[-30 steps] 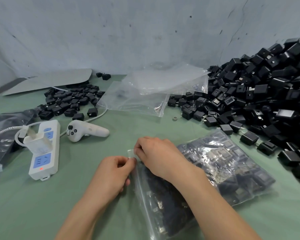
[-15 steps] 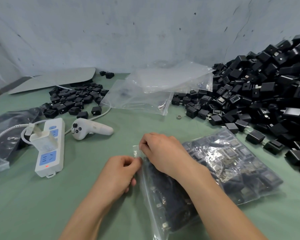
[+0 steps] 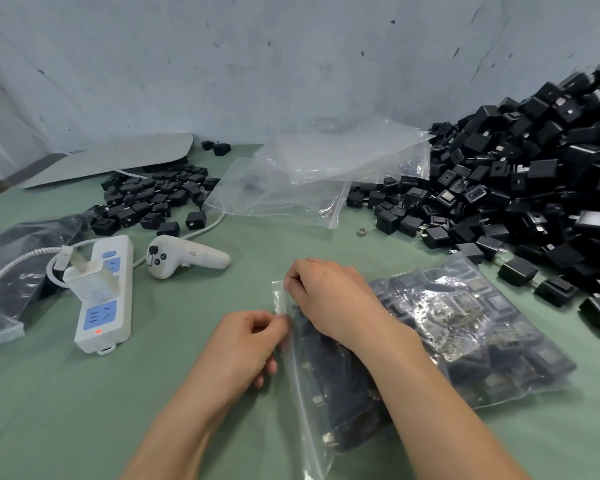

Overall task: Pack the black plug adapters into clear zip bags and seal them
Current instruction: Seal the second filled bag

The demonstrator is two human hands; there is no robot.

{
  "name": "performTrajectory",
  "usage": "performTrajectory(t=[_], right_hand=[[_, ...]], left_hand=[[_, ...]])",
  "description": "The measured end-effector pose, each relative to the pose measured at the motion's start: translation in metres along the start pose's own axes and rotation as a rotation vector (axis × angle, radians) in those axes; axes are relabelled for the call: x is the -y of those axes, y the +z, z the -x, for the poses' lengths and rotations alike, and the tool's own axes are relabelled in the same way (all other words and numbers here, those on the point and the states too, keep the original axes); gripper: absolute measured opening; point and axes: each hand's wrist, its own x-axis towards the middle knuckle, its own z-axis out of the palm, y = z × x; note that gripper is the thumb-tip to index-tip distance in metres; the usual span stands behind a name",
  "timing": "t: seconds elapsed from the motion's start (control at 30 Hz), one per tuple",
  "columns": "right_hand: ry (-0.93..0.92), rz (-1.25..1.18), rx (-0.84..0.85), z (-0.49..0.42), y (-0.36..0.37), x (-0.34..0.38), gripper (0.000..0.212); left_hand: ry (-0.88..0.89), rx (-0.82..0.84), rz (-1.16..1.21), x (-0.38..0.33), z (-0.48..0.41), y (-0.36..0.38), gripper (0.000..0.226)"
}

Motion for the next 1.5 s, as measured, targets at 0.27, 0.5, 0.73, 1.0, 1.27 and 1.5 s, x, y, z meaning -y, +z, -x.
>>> performTrajectory(t=[0.27, 0.5, 0.73, 1.0, 1.27, 1.5], right_hand=[[0.020, -0.035, 0.006, -0.001, -0.001, 0.000, 0.022], [0.025, -0.040, 0.020, 0.000, -0.003, 0.001, 0.022], [0.024, -0.032, 0.002, -0.001, -0.001, -0.001, 0.023], [0.028, -0.026, -0.011, -0.002, 0.002, -0.001, 0.023], [0.032, -0.015, -0.022, -0.004, 0.003, -0.002, 0.022], [0.034, -0.006, -0.018, -0.003, 0.004, -0.001, 0.025]], left_hand=[[-0.001, -0.039, 0.060, -0.002, -0.001, 0.001, 0.041], [0.006, -0.060, 0.046, -0.002, -0.003, 0.002, 0.037], [-0.008, -0.015, 0.028, -0.002, 0.000, 0.002, 0.035], [0.014, -0.022, -0.039, -0.001, 0.002, 0.001, 0.042], [0.003, 0.032, -0.032, -0.001, 0.008, 0.000, 0.038], [-0.001, 0.028, -0.031, -0.001, 0.011, 0.000, 0.039]])
